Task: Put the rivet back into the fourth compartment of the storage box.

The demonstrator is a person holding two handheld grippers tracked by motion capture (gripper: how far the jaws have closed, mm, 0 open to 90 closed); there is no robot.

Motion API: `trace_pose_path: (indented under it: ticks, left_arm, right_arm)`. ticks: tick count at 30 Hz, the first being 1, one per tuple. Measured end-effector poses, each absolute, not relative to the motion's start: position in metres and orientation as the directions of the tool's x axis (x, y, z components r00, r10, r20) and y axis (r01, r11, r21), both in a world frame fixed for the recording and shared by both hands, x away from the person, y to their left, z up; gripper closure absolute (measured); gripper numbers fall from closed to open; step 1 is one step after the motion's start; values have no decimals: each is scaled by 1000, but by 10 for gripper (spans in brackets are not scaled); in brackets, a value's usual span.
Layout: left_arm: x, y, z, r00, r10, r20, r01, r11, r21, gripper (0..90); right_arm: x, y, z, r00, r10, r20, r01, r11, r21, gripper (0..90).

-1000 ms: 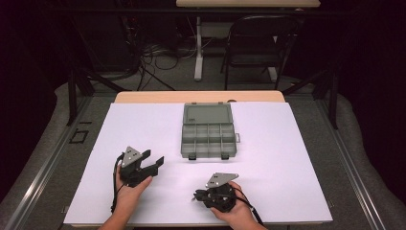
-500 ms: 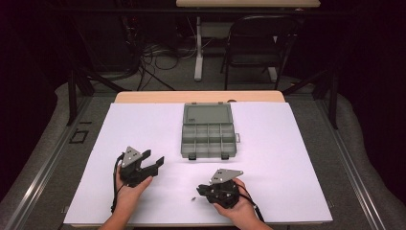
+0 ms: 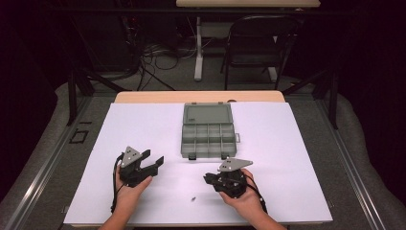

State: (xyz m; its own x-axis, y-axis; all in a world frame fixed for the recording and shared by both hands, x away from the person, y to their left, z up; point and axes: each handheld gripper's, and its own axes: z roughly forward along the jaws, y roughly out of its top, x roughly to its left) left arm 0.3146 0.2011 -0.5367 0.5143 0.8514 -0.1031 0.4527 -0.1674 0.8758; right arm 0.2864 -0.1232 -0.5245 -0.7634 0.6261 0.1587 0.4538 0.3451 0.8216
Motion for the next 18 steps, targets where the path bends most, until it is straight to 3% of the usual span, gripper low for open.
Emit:
trace_pose_path:
  ticks: [18]
  left_arm:
    - [315, 201, -537, 514, 852, -101, 452, -169, 876, 374]
  right_arm:
    - [340, -147, -464, -675, 726, 134, 480, 293, 827, 832]
